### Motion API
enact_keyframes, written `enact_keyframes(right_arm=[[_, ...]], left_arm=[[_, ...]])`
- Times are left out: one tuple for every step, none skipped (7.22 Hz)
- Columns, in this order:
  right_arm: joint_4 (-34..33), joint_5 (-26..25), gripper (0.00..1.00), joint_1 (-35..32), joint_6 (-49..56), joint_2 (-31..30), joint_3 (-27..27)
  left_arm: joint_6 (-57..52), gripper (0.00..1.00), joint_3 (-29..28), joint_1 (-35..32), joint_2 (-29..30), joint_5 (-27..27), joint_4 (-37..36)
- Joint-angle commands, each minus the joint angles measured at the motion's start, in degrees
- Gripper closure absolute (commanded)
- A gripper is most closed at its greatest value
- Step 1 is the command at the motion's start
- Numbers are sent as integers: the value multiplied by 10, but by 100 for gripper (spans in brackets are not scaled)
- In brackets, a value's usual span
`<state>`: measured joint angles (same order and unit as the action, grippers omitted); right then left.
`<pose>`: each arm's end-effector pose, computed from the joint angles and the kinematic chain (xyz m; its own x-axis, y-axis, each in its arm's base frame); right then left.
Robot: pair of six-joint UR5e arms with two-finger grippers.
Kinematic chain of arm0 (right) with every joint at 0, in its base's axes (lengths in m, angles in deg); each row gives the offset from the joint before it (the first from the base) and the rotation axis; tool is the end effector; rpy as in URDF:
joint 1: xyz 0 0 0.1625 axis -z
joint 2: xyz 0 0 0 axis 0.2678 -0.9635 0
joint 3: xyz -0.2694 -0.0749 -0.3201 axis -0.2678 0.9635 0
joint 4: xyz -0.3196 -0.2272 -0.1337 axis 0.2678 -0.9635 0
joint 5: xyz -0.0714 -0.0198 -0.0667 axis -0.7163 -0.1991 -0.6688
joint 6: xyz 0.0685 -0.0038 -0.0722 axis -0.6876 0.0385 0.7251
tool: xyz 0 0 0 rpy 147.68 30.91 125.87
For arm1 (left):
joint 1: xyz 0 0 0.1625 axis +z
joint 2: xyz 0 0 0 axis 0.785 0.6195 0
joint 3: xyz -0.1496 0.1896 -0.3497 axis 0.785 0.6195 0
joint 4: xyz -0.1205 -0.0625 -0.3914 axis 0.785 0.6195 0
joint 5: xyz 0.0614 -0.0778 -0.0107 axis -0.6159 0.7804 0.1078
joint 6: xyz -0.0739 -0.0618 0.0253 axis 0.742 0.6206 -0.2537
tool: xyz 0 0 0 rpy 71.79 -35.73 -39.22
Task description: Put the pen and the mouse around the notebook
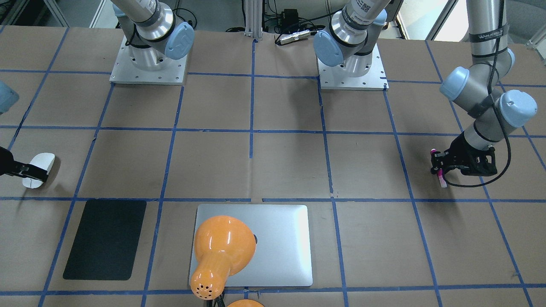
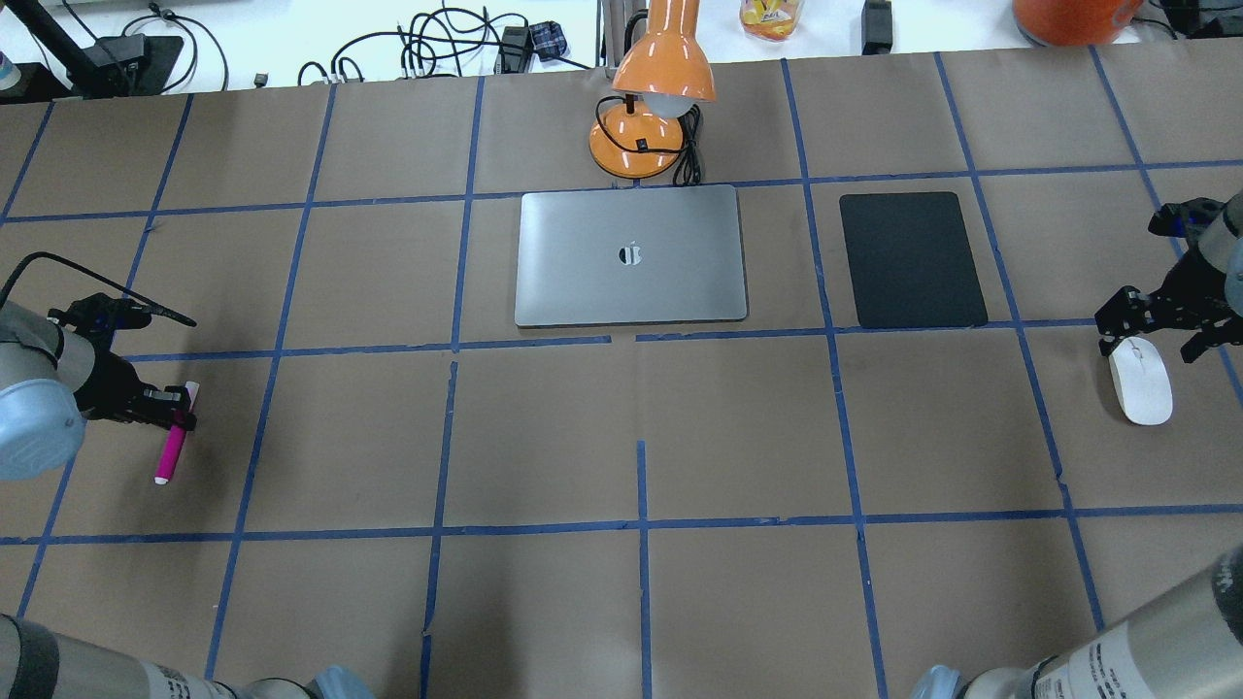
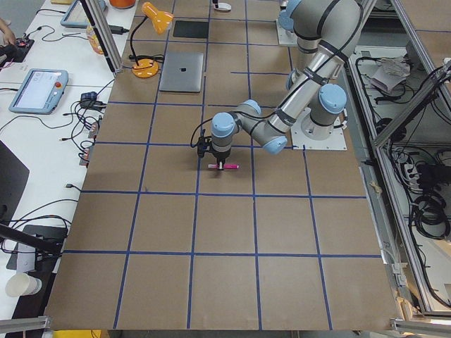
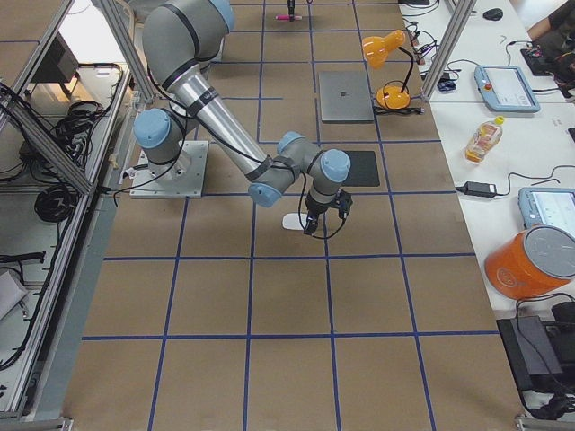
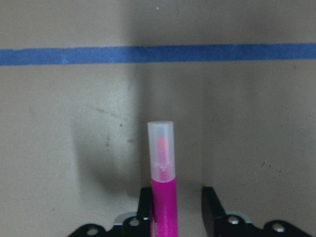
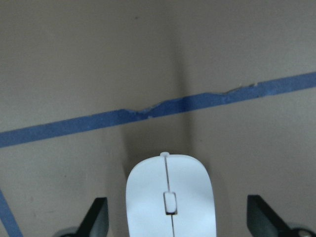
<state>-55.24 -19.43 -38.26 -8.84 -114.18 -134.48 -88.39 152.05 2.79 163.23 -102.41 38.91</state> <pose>-0.2348 -0.5268 0.1849 -0.9836 0.1732 0.0508 0.1792 0.9707 0.1600 0.2160 -0.4571 0.1708 -0.9993 0.0151 0.0352 0.0143 0.9996 -0.0227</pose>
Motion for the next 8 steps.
enact_keyframes(right_arm=[[7, -2, 0, 0, -1, 1, -2], [6, 1, 0, 0, -4, 1, -10], [5, 0, 0, 0, -5, 1, -13], [4, -5, 3, 0, -2, 1, -13], [4, -6, 7, 0, -1, 1, -13], [4, -6, 15, 0, -1, 1, -13], [3, -6, 26, 0, -1, 1, -13], [3, -6, 35, 0, -1, 1, -13]], left_arm=[[48, 100, 1, -1, -14, 3, 8], [115, 100, -1, -7, -23, 3, 37], [207, 100, 0, -16, -52, 15, 97], [277, 100, 1, -47, -80, 50, 158], [353, 100, 1, -76, -96, 52, 185], [442, 100, 2, -119, -108, 54, 187], [531, 100, 2, -173, -117, 54, 187], [634, 100, 2, -229, -133, 55, 187]])
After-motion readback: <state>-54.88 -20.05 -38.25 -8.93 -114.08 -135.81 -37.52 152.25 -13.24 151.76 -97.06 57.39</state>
